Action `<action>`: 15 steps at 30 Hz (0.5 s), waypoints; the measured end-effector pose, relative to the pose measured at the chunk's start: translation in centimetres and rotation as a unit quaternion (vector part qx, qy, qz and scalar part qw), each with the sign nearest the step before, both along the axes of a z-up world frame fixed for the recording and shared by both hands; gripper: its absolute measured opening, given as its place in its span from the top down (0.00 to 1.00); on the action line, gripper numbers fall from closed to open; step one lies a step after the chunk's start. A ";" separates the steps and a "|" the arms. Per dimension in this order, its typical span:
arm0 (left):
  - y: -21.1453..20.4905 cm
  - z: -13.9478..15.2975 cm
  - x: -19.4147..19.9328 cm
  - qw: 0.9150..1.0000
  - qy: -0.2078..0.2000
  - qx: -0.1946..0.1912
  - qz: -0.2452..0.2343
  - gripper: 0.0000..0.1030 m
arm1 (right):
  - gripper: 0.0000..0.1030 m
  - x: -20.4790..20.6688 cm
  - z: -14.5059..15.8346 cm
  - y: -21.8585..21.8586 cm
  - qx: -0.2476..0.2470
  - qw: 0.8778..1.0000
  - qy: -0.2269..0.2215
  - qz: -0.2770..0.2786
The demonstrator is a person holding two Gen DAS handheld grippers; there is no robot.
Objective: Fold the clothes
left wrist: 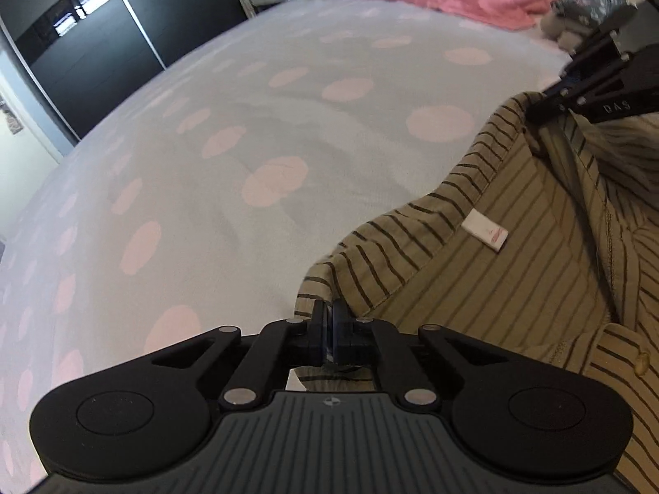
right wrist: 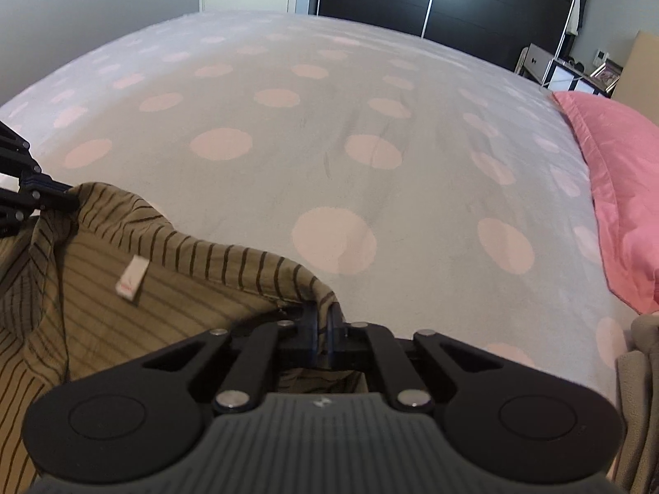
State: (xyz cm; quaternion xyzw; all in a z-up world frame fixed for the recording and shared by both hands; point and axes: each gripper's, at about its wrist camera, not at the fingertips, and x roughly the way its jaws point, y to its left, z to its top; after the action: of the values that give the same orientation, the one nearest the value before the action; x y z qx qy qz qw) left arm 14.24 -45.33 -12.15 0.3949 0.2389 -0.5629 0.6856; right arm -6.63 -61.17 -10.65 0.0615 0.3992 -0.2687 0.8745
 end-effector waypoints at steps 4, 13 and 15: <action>2.9 1.7 1.2 0.997 0.037 -0.053 0.045 1.00 | 0.96 -2.2 0.8 1.2 -0.015 1.000 -0.021 0.009; 3.8 2.2 3.7 0.988 0.069 -0.058 0.127 1.00 | 0.94 -1.7 0.0 0.9 -0.006 0.999 -0.003 -0.034; 3.1 2.2 3.5 0.988 0.078 -0.056 0.122 0.97 | 0.89 -1.1 -0.1 1.0 -0.009 0.999 0.002 -0.034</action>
State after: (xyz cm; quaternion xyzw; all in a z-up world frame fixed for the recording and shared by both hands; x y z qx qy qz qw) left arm 17.75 -42.24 -9.92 0.2791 0.3061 -0.5166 0.7494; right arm -7.75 -60.18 -10.76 0.0667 0.3961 -0.3016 0.8647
